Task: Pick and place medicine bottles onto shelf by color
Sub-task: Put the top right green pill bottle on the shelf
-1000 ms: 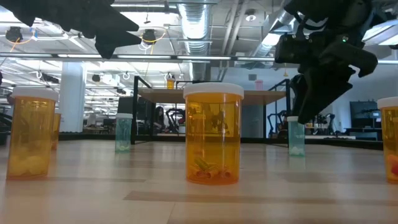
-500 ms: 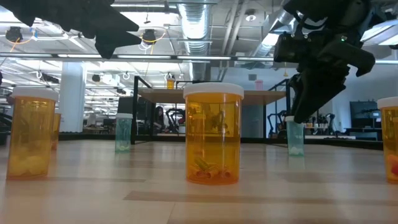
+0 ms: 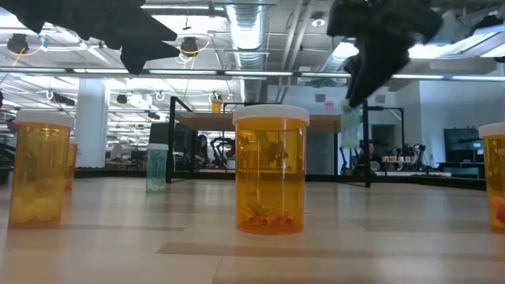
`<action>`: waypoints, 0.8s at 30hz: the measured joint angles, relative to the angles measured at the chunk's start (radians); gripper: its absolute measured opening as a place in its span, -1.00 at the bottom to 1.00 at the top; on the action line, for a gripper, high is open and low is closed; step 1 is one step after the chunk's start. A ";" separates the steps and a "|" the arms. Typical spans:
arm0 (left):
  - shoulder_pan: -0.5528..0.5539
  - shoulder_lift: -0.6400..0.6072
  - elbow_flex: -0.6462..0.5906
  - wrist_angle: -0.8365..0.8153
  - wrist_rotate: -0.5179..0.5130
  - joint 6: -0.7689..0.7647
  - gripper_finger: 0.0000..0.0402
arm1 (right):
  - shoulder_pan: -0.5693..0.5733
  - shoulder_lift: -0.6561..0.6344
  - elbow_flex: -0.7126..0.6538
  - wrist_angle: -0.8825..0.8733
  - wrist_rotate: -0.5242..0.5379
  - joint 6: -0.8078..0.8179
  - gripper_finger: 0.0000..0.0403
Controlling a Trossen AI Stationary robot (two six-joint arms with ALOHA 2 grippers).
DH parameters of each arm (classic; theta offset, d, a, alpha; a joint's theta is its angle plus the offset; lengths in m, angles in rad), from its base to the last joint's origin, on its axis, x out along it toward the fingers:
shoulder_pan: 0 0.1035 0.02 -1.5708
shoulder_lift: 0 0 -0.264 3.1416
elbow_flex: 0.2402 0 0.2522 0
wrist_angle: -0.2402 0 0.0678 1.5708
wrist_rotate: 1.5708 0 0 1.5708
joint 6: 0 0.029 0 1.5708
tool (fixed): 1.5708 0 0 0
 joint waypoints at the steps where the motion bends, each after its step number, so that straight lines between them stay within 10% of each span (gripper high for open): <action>1: 0.000 0.000 0.000 0.000 0.000 0.000 -0.15 | -0.012 -0.010 0.022 -0.029 0.000 -0.012 -0.35; 24: 0.000 0.000 0.001 0.018 -0.003 0.007 -0.15 | -0.711 -0.199 0.155 -0.139 -0.126 -0.264 -0.33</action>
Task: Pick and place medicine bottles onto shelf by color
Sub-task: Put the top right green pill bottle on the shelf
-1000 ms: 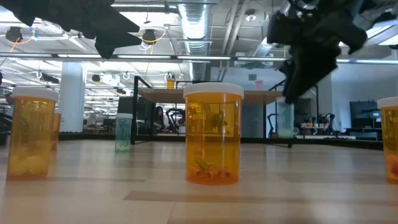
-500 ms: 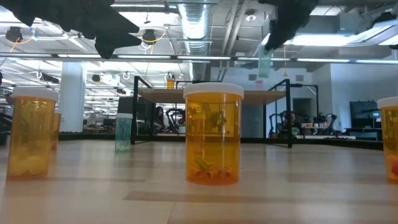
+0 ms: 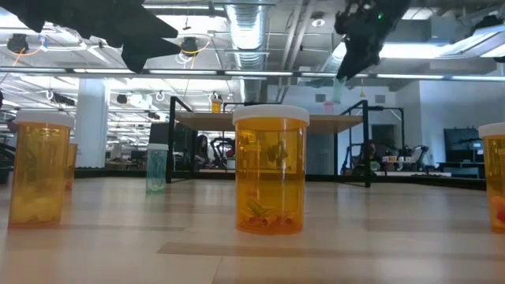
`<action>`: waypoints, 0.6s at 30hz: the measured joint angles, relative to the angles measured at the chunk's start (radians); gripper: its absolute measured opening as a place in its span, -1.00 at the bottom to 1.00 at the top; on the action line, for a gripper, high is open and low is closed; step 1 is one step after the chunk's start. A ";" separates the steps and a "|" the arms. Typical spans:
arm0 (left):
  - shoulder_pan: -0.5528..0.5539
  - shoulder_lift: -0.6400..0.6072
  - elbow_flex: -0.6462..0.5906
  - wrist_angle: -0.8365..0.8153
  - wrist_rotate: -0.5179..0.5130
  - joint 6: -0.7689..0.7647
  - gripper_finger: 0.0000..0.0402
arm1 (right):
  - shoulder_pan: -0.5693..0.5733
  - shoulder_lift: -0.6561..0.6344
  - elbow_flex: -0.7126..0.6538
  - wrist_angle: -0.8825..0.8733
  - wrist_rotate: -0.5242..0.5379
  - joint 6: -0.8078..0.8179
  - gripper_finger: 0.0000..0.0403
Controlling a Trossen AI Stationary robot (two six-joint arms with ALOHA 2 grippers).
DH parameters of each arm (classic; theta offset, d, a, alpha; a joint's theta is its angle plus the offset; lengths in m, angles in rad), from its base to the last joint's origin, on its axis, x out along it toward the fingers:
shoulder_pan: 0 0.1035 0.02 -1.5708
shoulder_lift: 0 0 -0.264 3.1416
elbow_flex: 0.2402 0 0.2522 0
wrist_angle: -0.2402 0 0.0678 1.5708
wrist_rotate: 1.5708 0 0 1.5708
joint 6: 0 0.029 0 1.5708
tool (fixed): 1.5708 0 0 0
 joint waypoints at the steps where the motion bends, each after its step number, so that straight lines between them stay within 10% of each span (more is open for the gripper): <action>1: 0.000 0.000 0.000 0.000 -0.001 0.000 -0.15 | -0.020 0.009 0.000 0.000 -0.012 -0.007 -0.33; 18: 0.000 0.000 0.000 0.000 -0.001 0.008 -0.15 | -0.107 0.115 0.000 0.059 -0.047 -0.040 -0.33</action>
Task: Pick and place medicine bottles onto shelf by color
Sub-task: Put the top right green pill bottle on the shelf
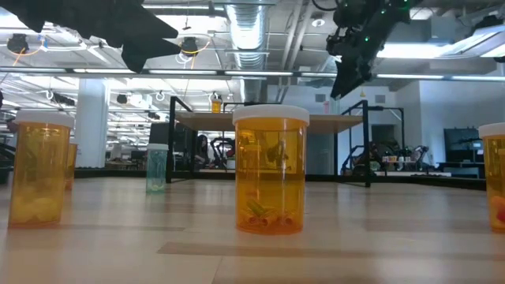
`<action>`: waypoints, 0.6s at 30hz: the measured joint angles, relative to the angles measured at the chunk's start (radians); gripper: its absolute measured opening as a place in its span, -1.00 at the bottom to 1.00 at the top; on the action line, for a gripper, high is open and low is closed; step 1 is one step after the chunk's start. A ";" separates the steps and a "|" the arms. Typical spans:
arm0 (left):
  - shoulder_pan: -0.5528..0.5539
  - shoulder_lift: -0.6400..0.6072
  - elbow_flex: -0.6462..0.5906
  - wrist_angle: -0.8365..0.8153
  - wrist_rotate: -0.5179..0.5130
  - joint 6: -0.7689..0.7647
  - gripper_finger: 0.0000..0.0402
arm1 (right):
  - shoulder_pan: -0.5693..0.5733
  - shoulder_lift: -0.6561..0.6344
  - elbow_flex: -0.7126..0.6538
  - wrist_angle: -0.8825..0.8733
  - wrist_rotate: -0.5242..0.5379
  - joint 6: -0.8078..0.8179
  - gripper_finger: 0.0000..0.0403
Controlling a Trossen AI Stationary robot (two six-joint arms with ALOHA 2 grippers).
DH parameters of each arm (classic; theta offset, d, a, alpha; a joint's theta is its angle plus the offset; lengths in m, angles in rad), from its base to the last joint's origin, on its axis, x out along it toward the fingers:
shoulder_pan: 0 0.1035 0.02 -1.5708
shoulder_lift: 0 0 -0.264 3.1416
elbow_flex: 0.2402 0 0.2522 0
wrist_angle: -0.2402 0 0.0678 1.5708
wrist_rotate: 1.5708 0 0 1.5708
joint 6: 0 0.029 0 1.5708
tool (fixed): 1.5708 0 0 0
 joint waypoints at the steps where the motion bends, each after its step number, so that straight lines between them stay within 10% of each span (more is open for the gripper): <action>1: 0.000 0.000 0.000 0.000 0.000 0.000 -0.15 | 0.001 0.005 0.000 0.003 0.000 0.000 -0.33; 18: 0.000 0.000 0.000 -0.002 0.000 0.000 -0.15 | 0.002 -0.035 0.004 -0.026 0.000 0.001 0.04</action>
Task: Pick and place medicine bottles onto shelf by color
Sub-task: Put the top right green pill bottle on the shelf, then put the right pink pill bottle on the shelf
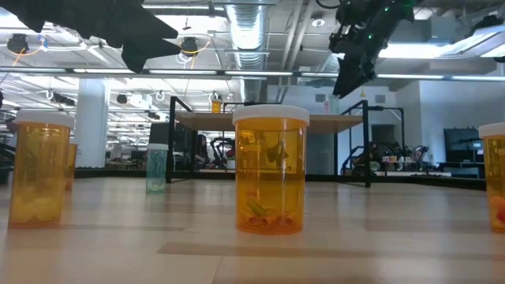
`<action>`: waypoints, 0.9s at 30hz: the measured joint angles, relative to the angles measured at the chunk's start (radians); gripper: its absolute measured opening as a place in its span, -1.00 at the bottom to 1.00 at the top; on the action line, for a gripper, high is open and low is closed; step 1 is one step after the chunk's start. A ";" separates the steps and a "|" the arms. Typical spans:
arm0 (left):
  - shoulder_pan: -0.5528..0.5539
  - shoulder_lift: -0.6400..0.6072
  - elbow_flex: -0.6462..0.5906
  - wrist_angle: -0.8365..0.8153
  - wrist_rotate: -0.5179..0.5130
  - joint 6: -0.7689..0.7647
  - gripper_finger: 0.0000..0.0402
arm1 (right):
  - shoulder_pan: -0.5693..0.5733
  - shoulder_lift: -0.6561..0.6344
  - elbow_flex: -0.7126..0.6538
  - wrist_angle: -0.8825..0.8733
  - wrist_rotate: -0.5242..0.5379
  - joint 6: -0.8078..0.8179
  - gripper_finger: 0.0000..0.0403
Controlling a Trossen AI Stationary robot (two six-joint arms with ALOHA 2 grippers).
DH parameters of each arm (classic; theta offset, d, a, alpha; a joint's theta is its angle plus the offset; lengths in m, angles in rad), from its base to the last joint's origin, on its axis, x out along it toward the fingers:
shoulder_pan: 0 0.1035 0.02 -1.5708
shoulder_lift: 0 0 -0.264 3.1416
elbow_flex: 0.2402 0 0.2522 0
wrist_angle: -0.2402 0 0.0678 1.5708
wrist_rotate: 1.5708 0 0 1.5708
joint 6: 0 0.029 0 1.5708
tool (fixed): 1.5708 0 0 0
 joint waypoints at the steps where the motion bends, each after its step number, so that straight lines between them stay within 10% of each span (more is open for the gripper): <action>1: 0.000 0.000 0.000 0.000 0.000 0.000 -0.15 | 0.000 -0.006 0.008 -0.005 0.000 0.000 0.06; 12: 0.000 0.000 0.000 -0.005 0.000 0.000 -0.15 | 0.109 -0.114 0.120 -0.210 0.001 0.048 0.11; 27: 0.000 0.000 0.000 -0.008 0.000 -0.002 -0.15 | 0.624 -0.234 0.014 -0.424 0.052 0.322 0.08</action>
